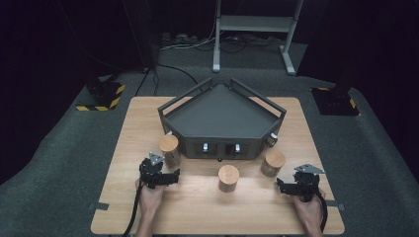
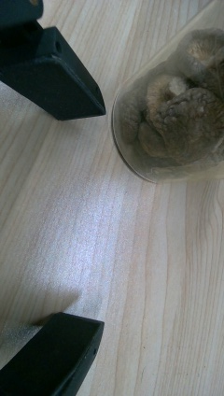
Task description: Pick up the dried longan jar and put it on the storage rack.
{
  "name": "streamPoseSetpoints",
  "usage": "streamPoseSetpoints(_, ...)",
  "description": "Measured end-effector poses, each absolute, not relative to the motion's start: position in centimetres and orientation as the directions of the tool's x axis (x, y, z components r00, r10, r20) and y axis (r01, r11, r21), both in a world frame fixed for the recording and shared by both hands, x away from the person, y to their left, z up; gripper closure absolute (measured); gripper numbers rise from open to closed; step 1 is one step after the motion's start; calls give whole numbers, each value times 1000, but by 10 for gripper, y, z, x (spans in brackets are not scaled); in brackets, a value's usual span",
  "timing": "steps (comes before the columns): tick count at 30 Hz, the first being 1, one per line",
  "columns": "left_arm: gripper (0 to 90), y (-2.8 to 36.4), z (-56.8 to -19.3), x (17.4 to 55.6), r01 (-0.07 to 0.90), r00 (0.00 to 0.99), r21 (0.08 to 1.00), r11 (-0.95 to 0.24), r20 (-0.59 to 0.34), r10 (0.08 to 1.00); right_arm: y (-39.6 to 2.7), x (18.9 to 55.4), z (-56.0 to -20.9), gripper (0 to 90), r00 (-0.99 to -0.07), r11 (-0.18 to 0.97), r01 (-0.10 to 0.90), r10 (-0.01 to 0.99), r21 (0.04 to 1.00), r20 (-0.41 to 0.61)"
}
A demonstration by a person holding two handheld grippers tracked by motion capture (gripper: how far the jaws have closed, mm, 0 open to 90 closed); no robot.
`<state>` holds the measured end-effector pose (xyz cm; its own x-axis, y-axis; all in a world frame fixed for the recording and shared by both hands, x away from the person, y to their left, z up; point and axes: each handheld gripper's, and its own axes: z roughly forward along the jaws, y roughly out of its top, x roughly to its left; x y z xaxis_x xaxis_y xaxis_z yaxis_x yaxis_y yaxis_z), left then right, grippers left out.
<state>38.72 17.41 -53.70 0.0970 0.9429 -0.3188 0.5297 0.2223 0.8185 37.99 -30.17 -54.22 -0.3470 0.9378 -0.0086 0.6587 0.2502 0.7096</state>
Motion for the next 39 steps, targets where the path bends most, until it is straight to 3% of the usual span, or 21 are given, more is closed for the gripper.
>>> streamPoseSetpoints(39,136,157,-518,425,437,97,856,278,-352,931,-302,380,-542,2,-347,251,658,938,710,-10)
